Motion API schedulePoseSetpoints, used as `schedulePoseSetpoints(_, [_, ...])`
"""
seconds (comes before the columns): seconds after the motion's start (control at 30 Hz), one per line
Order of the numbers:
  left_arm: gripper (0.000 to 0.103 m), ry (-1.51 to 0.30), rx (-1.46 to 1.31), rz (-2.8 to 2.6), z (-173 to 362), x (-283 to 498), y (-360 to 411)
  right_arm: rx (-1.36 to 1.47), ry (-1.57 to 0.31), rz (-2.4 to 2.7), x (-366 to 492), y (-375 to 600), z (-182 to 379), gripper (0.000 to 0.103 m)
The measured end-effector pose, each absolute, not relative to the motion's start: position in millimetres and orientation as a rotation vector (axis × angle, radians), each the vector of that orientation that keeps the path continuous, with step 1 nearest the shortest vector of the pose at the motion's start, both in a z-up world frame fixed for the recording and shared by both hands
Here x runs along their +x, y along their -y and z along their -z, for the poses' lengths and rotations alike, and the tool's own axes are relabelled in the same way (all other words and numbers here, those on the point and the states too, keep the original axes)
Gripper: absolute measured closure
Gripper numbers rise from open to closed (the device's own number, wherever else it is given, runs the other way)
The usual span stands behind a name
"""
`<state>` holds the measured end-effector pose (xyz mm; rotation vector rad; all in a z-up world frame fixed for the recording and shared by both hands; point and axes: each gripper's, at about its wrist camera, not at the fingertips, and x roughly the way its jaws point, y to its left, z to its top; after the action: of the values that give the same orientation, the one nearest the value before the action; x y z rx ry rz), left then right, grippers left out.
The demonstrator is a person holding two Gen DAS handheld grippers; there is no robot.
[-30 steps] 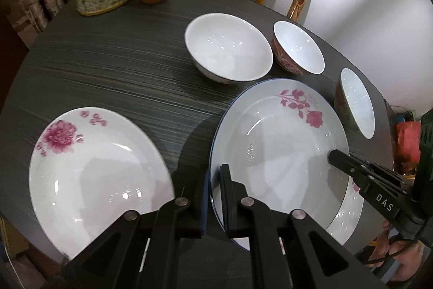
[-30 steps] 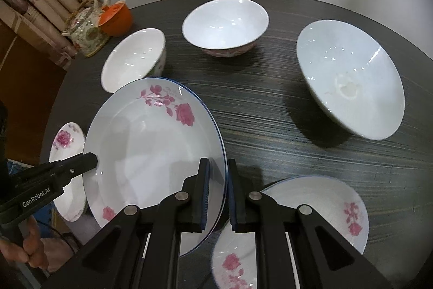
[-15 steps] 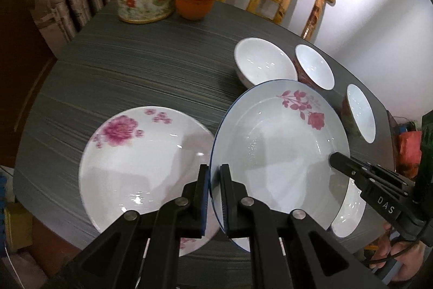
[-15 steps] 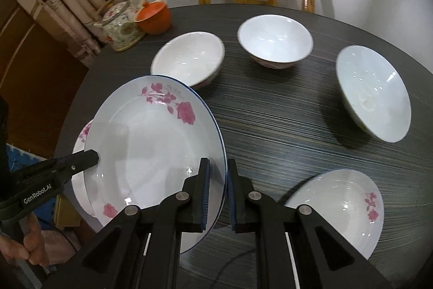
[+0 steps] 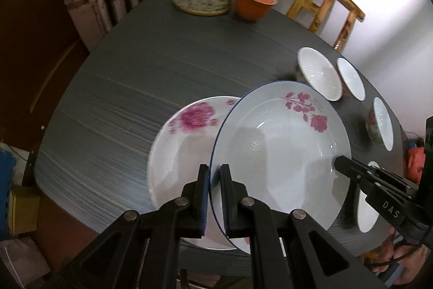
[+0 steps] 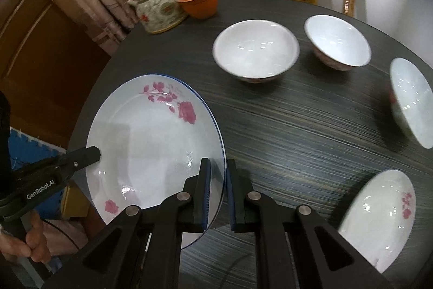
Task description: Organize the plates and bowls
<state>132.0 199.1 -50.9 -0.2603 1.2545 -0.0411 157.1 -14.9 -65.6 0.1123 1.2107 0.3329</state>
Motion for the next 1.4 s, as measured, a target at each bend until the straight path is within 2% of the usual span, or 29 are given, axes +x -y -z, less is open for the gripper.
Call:
schedulePoseSetpoints(0.63, [0.093, -1.298, -0.247, -0.015, 82, 125, -237, 0.067, -1.281, -0.369, 159, -38, 96, 0.091])
schedulePoseSetpoints(1.4, [0.09, -1.272, -0.022, -0.085, 90, 129, -216, 0.049, -1.314, -0.364, 161, -48, 111, 0.091])
